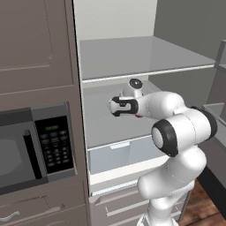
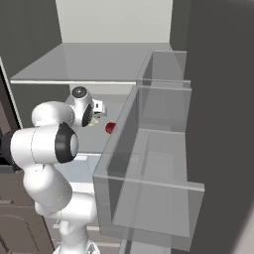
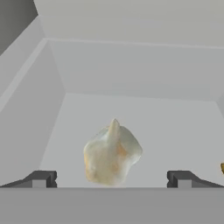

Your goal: Retrieve the bottle and the shaker from the cabinet and place them next to the mixing bowl on the counter. Then add garlic from the fridge to the mixing bowl.

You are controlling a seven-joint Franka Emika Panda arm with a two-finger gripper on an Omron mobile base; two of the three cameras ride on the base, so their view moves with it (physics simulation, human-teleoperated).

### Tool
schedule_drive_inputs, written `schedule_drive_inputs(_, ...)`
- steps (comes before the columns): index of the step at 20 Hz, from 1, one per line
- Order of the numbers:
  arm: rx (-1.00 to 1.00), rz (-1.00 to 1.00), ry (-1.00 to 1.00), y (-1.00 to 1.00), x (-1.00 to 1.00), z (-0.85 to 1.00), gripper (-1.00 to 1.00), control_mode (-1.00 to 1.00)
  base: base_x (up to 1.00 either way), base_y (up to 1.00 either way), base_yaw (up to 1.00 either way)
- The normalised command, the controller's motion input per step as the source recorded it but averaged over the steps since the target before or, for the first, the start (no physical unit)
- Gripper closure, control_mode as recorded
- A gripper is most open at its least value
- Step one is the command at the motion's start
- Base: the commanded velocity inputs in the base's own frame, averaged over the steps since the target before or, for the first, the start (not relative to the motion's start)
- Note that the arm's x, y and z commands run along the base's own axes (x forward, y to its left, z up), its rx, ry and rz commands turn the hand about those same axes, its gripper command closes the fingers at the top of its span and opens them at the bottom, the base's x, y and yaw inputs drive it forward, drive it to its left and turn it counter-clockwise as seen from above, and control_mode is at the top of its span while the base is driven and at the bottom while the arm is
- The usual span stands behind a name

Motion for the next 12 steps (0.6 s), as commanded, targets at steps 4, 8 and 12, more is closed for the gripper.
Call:
schedule_drive_inputs(4, 0.00, 0.00, 0.00, 0.01, 0.13, -0.24, -1.00, -1.00, 0.00, 0.00, 0.00)
schedule_drive_inputs(8, 0.00, 0.00, 0.00, 0.07, 0.10, -0.21, -1.00, -1.00, 0.00, 0.00, 0.00)
schedule_drive_inputs(12, 0.00, 0.00, 0.00, 0.10, 0.08, -0.14, -1.00, -1.00, 0.00, 0.00, 0.00)
